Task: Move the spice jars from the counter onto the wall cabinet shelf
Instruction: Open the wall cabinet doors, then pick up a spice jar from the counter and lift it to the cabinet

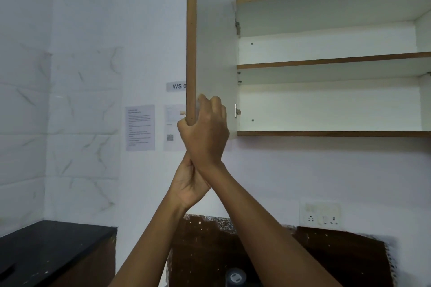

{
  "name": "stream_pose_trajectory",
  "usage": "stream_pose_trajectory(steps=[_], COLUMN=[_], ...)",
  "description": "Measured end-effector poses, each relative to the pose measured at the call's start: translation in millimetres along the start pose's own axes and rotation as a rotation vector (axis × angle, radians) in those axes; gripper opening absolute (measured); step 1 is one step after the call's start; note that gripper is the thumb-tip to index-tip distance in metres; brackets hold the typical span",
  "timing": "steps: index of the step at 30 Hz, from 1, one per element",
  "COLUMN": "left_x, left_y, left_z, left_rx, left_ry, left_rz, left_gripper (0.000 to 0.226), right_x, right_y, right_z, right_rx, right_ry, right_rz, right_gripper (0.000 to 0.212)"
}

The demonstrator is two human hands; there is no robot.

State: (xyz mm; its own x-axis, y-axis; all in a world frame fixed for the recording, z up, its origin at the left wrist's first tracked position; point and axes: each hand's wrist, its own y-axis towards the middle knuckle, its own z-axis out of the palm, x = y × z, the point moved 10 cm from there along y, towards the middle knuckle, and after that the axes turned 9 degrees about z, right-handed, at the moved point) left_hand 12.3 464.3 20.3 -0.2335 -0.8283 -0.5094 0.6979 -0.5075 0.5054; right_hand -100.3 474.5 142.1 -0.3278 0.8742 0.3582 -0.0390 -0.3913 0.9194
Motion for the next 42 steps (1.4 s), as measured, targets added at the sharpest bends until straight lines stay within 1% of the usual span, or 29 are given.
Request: stream_pose_trajectory(steps=[2,4,8,10,13,15,17,20,23,25,28,33,38,40,42], left_x=[-6.5,-12.7,-15.4,-13.3,-11.0,-8.7,-6.7,-0.4,13.9,28.6,54.6,119.2,182.5,198.1,208.9], left_y=[0.7,2.7,3.3,3.6,1.3,-0.4,-3.4,-11.4,-20.7,-30.1,-46.6,-81.8,-131.3,-151.9,-166.4], left_z=[-6.5,-17.3,-18.2,-15.4,-6.7,-3.4,-1.7,-1.0,-7.2,-17.8,-33.2,-77.6,-134.9,-158.1,-180.5], left_rx=[0.005,-0.031,-0.047,-0.027,0.018,0.035,0.044,0.078,0.101,0.088,0.086,0.112,0.137,0.107,0.132], left_ry=[-0.014,0.006,-0.008,-0.029,-0.048,-0.024,-0.007,0.018,0.152,0.287,0.483,0.695,0.906,0.995,1.19], left_rz=[-0.007,-0.006,-0.007,-0.021,-0.029,-0.036,-0.045,-0.043,-0.049,-0.063,-0.086,-0.268,-0.479,-0.513,-0.486], left_gripper=[0.052,0.051,0.051,0.054,0.052,0.046,0.037,0.039,0.038,0.039,0.034,0.034,0.037,0.028,0.022], right_x=[5.0,8.2,9.5,8.8,6.1,2.1,-5.3,-23.2,-43.1,-60.9,-93.0,-150.5,-211.7,-233.7,-251.8], right_y=[-2.3,-5.7,-6.2,-5.3,-5.3,-7.3,-11.8,-25.3,-43.8,-59.1,-82.0,-142.6,-225.1,-262.6,-297.8], right_z=[8.1,14.5,16.3,16.5,16.0,13.7,14.6,15.1,7.0,-2.6,-20.3,-49.2,-73.5,-78.6,-82.2], right_rx=[-0.016,-0.041,-0.061,-0.058,-0.022,0.033,0.149,0.342,0.44,0.48,0.542,0.69,0.849,0.934,1.027], right_ry=[-0.041,-0.08,-0.085,-0.083,-0.102,-0.102,-0.066,0.06,0.105,0.101,0.101,0.023,0.06,0.065,0.046], right_rz=[-0.011,-0.003,-0.013,-0.013,-0.006,-0.012,-0.016,0.028,0.073,0.106,0.182,0.284,0.431,0.473,0.479], right_gripper=[0.043,0.043,0.044,0.044,0.044,0.044,0.048,0.056,0.054,0.052,0.048,0.045,0.042,0.043,0.044])
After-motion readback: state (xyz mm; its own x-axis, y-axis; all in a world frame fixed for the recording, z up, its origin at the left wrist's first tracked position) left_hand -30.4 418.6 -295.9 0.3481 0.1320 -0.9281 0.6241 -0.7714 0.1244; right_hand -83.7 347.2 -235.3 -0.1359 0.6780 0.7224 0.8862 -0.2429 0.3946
